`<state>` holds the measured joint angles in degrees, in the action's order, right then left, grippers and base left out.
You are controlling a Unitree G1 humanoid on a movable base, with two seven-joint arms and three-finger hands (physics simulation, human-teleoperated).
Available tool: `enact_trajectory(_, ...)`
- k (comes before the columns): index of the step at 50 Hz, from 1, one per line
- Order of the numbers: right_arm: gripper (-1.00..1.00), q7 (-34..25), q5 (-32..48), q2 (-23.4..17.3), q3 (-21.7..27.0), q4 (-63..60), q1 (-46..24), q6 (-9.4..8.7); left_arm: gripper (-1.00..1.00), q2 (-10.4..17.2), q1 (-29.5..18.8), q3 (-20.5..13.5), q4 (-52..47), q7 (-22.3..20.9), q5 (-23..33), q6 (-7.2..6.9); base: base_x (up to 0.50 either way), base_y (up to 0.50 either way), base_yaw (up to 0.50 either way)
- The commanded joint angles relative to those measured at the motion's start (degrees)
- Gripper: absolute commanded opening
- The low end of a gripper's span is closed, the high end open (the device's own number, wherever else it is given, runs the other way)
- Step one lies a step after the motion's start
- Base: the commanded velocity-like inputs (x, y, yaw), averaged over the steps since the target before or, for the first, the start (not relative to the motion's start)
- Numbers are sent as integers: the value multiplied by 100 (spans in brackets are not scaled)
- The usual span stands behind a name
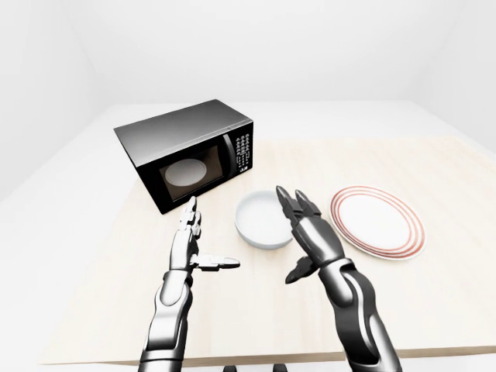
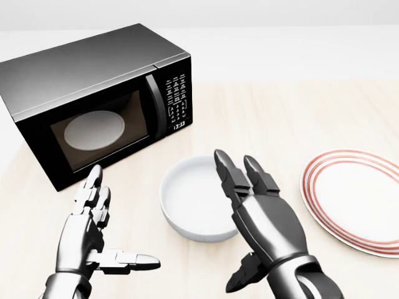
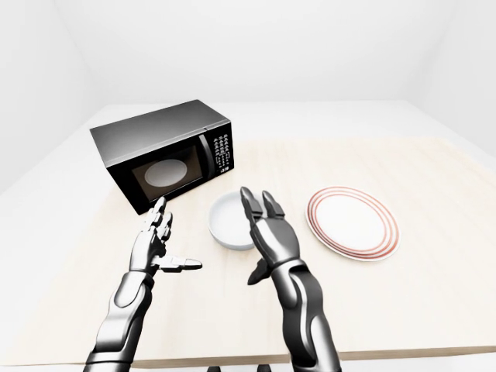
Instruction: Pick up the white bowl and put it on the plate.
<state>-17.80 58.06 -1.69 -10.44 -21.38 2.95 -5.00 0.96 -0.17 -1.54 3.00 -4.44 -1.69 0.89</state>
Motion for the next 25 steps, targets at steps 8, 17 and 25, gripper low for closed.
enact_trajectory(8, 100, -2220, 1788, 67, 420, -791, -1045, 0, 100, -3, -5, 13, -18, 7, 6, -25, 0, 0, 0)
enact_trajectory(17, 100, -2220, 2023, -10, 594, -537, -1368, 0, 100, -7, 6, 16, -37, 8, 9, -41, 0, 0, 0)
enact_trajectory(25, 100, -2220, 2043, -73, 586, -301, -1291, 0, 100, -5, 2, 13, -1, 4, 9, -12, 0, 0, 0)
